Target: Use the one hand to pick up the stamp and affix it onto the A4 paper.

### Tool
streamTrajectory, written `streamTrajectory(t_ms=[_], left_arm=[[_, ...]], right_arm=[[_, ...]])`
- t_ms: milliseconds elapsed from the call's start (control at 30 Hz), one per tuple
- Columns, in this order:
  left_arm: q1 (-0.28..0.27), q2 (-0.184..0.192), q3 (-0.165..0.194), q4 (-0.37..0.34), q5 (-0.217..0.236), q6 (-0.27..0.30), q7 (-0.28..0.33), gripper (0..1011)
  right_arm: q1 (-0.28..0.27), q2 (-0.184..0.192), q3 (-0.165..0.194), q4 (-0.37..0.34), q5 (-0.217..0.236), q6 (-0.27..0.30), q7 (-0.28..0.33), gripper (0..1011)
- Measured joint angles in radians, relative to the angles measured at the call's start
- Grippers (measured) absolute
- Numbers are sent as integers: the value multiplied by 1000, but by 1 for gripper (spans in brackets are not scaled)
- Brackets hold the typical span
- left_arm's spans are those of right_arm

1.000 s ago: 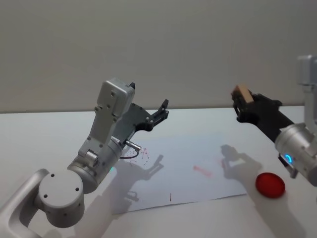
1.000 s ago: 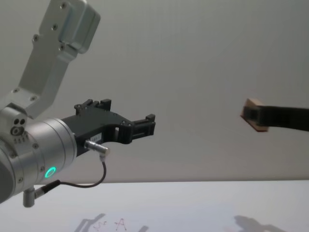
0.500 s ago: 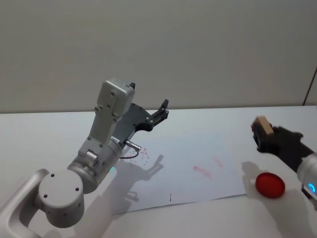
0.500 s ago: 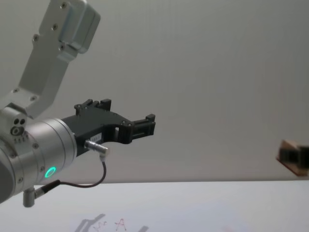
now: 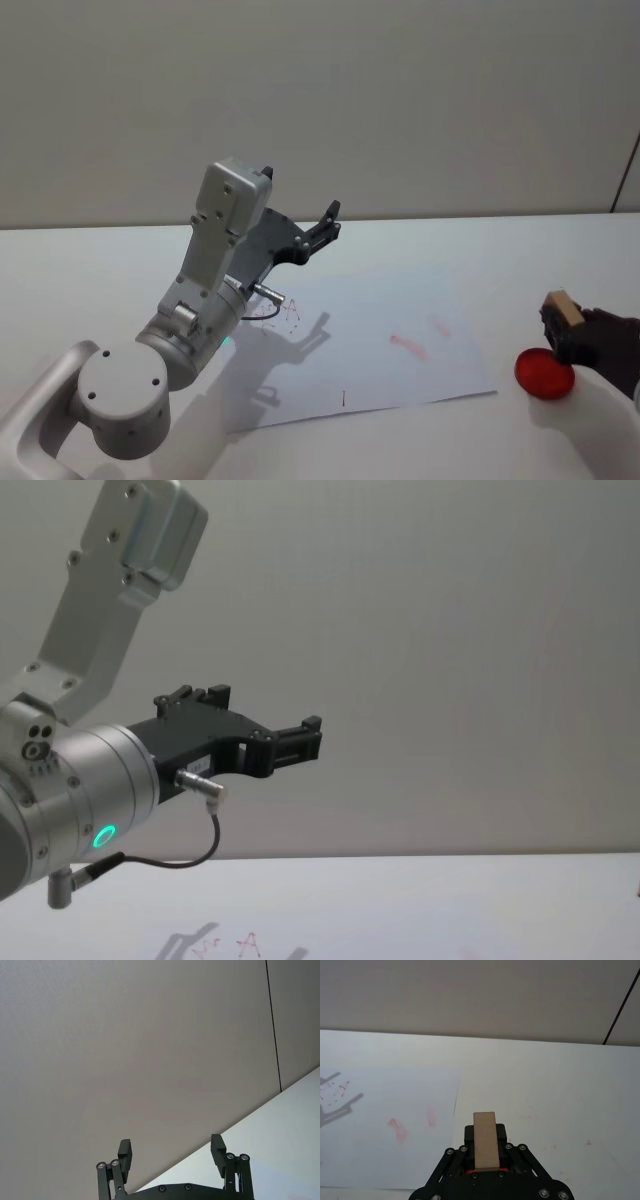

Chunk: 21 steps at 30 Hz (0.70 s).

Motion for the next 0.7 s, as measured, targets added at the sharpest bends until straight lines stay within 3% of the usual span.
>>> streamTrajectory(t_ms=[267, 700], left_arm=[[0, 0, 0, 0, 0, 0, 0, 1001], [0, 0, 0, 0, 0, 0, 0, 1001]], right_arm=[[-9, 17, -3, 13, -36, 8, 24, 219], [7, 12, -19, 67, -87, 21, 62, 219]])
